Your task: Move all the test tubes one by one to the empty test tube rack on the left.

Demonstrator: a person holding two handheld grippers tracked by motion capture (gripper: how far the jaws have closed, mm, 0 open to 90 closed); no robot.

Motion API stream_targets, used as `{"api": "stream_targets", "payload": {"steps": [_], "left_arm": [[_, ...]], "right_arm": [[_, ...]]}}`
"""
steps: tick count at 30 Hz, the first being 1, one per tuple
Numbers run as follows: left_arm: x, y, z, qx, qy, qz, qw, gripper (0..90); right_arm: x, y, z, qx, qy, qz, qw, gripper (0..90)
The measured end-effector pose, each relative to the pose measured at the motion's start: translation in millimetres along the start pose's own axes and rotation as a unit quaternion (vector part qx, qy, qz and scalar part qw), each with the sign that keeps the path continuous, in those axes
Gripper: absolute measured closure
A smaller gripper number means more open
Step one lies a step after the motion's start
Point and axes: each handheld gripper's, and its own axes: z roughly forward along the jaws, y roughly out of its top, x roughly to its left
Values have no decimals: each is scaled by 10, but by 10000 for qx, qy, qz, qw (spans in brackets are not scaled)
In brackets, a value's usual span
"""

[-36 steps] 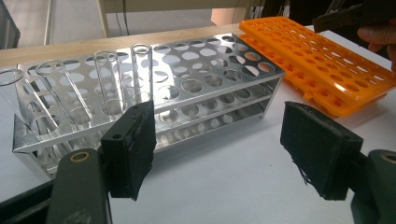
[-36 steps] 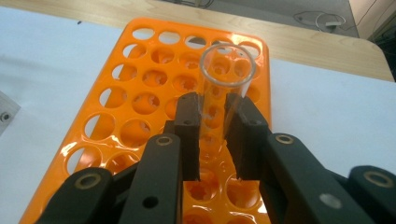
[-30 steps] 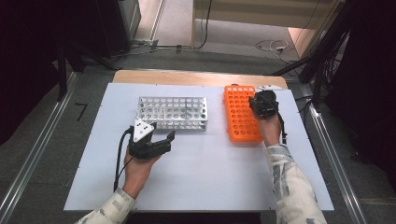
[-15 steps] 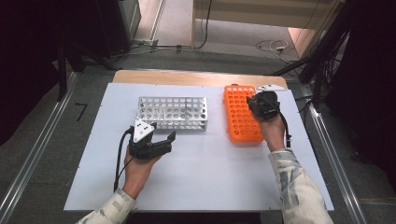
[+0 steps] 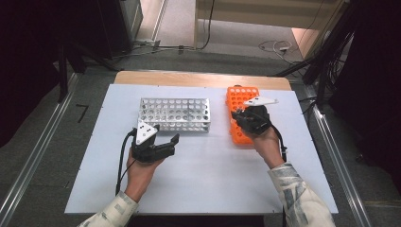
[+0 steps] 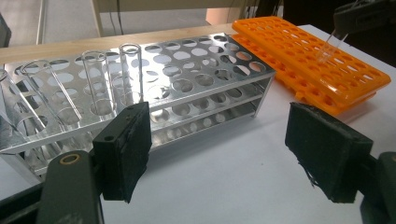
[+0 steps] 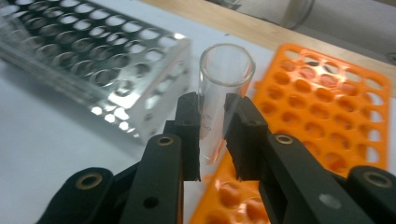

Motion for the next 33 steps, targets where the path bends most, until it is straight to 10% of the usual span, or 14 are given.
{"api": "stream_targets", "payload": {"steps": [22,33], "left_arm": [[-176,47,-74,-105,-487,114,9987,275],[-320,40,-87,-56,-913,486,9946,514]], "right_arm": [[983,-185,199,344,1183,-854,9887,731],[1358,-155,312,359,1540,-1064,9817,731]]}}
